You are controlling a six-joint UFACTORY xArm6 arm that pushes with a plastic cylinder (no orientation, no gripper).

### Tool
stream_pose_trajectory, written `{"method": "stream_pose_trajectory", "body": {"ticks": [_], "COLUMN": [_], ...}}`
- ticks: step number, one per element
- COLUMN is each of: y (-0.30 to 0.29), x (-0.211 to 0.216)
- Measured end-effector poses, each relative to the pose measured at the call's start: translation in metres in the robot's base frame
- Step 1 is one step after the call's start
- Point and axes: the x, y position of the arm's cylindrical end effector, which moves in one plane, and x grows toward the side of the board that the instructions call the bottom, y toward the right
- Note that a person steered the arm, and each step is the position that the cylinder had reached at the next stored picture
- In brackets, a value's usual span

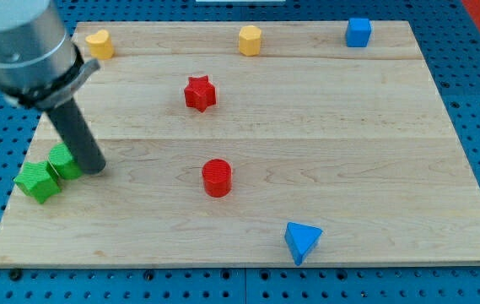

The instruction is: Place the green blocks in a vertical line

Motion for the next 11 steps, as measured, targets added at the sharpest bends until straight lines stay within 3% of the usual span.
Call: {"method": "stream_pose_trajectory", "body": {"ticks": [1, 2, 3, 4, 6, 7, 9, 11], "y": [-0.001, 0.068, 0.057, 0.024, 0.017, 0.041, -0.026, -0.057], "x": [-0.044, -0.032, 0.033, 0.054, 0.001, 0.022, 0.032, -0.001]}}
